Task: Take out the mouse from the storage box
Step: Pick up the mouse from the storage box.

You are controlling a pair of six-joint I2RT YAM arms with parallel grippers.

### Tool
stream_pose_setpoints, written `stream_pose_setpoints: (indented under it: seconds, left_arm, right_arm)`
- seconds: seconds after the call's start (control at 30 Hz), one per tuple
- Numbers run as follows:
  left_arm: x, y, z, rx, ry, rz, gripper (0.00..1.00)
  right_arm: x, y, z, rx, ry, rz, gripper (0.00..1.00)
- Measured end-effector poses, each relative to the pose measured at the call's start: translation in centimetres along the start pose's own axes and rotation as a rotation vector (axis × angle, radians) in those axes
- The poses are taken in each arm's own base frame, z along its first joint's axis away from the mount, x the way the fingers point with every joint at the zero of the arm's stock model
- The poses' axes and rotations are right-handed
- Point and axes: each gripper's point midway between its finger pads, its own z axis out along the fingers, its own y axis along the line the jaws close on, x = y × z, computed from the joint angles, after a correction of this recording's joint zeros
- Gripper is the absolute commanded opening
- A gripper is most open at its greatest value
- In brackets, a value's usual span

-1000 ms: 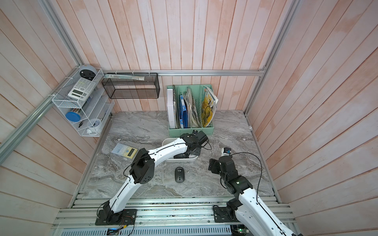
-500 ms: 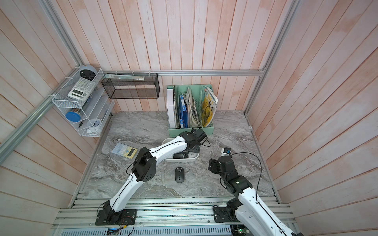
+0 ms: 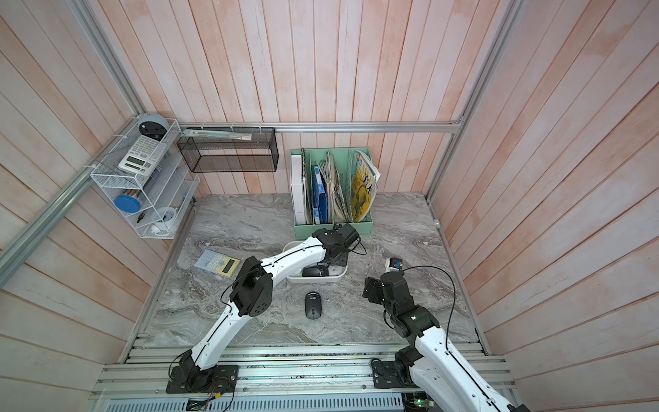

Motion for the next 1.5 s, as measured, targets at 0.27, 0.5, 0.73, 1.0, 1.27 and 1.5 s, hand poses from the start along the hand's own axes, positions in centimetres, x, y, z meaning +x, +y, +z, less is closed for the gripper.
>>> stream_pose_setpoints:
  seconds: [0.27,0.5,0.73,1.0,1.27,1.5]
  left_arm:
    - [0.0,0.1,0.1,0.007,0.011,-0.005,0.59]
    - [0.0,0.1,-0.1,0.01,0.01,-0.009,0.55]
    - [-0.4,0.1,-0.8,0.013,-0.01,-0.011,0.54]
    - [-1.7,0.2,-4.8,0.043,-0.083,-0.023,0.53]
    - [-0.3,2.7,-6.7,0.013,-0.103,-0.034,0.53]
    - [0.4,7.5,-8.8,-0.035,-0.13,-0.084,0.53]
  right_arm:
    - [0.1,0.0,0.1,0.002,0.003,-0.001,0.84]
    - [0.1,0.0,0.1,0.002,0.003,-0.001,0.84]
    - [0.0,-0.1,0.1,0.004,0.001,-0.001,0.84]
    - [0.0,-0.1,0.1,0.005,0.001,-0.001,0.84]
    - [0.0,-0.1,0.1,0.008,-0.001,-0.001,0.84]
    - [0.0,-0.1,0.1,0.008,-0.001,-0.001,0.84]
